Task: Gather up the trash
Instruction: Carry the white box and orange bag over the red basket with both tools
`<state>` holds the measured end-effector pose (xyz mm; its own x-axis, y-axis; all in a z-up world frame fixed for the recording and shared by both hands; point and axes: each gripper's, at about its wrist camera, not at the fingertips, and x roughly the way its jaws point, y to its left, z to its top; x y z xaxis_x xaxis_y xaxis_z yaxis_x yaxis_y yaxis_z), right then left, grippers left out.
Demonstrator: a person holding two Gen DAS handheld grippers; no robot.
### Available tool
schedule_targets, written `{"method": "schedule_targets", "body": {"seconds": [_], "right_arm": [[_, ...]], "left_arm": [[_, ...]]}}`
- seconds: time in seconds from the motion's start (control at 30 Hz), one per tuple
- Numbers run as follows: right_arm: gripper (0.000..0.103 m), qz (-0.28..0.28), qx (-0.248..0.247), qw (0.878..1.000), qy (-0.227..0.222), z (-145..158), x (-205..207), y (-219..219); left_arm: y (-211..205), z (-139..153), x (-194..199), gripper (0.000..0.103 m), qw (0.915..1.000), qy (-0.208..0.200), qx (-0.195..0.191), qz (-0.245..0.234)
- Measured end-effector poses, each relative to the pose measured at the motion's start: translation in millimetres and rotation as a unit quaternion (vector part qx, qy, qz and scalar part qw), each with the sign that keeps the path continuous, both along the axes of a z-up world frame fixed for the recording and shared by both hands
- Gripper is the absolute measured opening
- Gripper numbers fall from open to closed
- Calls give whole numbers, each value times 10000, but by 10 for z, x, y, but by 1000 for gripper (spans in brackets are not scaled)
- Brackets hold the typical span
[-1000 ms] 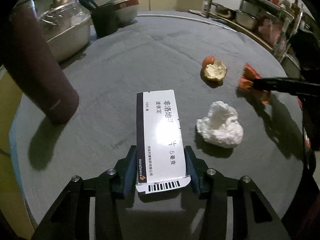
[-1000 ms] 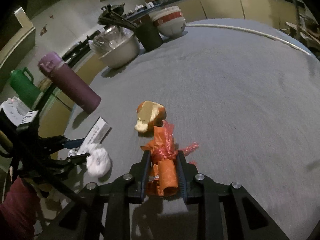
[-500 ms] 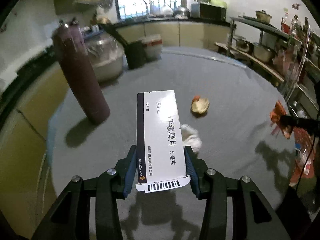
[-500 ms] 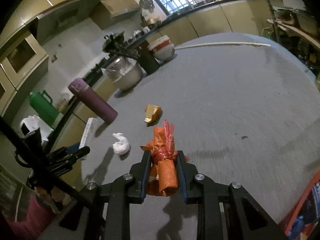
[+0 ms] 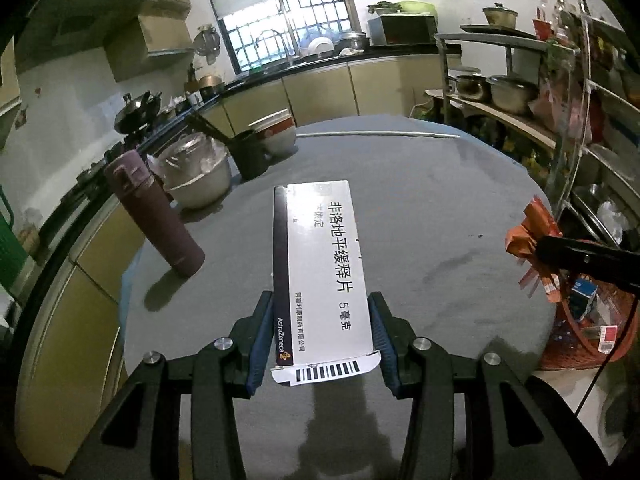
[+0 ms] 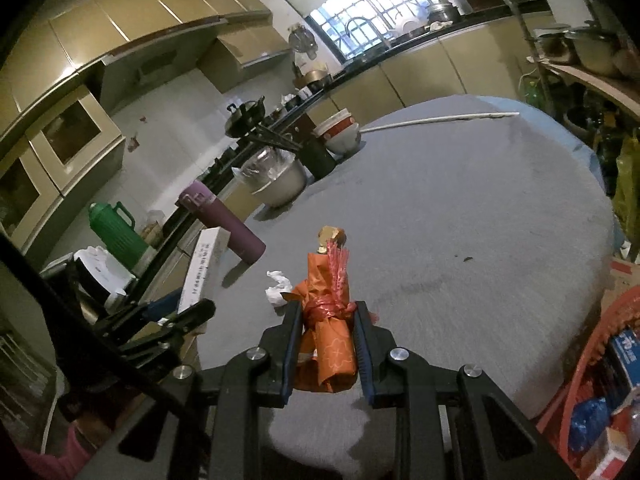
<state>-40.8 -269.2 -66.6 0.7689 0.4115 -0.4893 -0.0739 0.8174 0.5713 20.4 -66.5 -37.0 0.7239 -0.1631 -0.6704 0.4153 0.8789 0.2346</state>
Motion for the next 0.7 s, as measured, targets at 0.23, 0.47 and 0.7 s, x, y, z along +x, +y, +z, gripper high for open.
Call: {"method": "schedule_targets", "body": {"seconds": [0.23,0.47,0.7], "right_arm": [[27,-91,44,9999,-105,52,-245,-141],[27,-244,198,9994,-109,-2,-388,-326],[27,-456,355,9982,-145,-38,-523,-576]], "left_arm": [[-231,17,-119,48,9995,-227,239,-38],[-515,-10,-219,48,9983,-277,437,-257],[-771,-18,-310,48,9969,-329,580,-418]]}}
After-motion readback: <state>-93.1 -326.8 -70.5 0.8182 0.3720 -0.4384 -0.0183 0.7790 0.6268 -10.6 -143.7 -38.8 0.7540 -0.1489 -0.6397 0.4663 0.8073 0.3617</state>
